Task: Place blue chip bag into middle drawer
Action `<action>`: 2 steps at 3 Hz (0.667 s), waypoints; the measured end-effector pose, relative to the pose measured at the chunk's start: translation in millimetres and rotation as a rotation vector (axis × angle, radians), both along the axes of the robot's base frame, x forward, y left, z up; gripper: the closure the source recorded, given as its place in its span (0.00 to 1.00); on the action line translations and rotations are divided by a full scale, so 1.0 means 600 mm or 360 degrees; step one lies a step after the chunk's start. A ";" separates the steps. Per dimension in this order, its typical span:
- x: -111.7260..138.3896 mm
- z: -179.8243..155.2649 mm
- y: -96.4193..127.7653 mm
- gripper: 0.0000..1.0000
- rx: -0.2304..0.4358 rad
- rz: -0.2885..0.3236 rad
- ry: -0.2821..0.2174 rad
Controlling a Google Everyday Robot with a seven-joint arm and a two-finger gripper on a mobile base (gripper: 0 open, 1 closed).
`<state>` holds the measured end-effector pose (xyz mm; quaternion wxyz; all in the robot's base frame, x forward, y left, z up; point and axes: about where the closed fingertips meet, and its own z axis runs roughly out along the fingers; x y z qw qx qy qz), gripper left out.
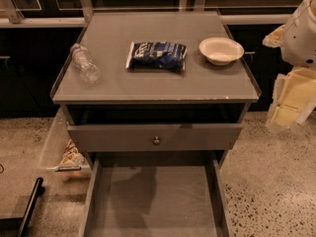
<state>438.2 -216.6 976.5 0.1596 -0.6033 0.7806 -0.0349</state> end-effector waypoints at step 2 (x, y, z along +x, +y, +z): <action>0.004 -0.038 0.020 0.00 -0.0002 0.0062 -0.0002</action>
Offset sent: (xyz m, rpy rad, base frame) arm 0.0072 0.0321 -0.0694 -0.0027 0.0152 0.1122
